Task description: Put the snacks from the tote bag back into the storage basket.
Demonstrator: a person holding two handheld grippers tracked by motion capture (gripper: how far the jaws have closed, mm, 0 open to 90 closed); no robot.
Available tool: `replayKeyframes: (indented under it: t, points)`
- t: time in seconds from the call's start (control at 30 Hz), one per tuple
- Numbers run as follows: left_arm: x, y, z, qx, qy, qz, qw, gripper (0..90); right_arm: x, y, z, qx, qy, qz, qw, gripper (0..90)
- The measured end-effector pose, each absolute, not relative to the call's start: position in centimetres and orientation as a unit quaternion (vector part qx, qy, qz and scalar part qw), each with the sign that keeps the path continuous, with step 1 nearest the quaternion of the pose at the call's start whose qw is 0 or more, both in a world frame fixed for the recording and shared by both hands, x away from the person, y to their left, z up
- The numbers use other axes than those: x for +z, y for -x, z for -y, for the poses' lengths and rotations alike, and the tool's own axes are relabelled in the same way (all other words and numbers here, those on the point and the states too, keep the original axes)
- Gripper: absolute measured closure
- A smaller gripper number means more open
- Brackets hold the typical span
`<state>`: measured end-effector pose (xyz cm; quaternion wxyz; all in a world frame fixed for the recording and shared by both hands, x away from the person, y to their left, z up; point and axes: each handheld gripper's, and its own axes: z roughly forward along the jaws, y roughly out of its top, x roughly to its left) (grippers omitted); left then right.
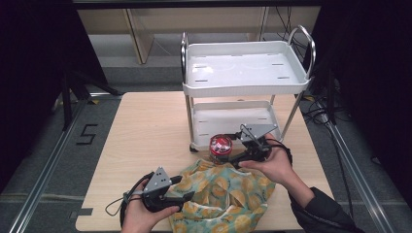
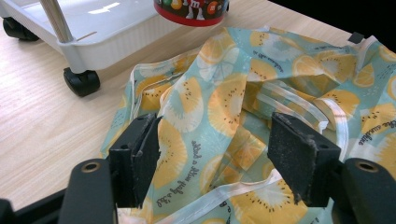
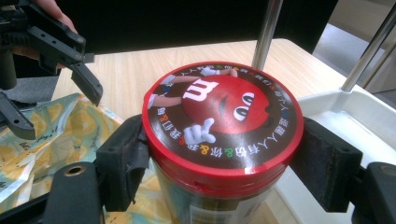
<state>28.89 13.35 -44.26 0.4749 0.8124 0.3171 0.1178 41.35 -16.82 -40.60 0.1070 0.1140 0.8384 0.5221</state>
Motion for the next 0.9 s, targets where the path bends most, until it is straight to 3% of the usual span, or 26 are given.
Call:
replayKeyframes:
  t: [0.77, 0.9]
  points:
    - [-44.2, -28.8, -13.4, 0.117, -0.805, -0.331, 0.478, 33.1, -40.3, -42.6, 16.7, 0.520, -0.106, -0.838, 0.126, 26.1]
    - [-44.2, -28.8, -13.5, 0.119, -0.804, -0.334, 0.478, 33.1, -40.4, -42.5, 16.5, 0.520, -0.122, -0.838, 0.113, 26.1]
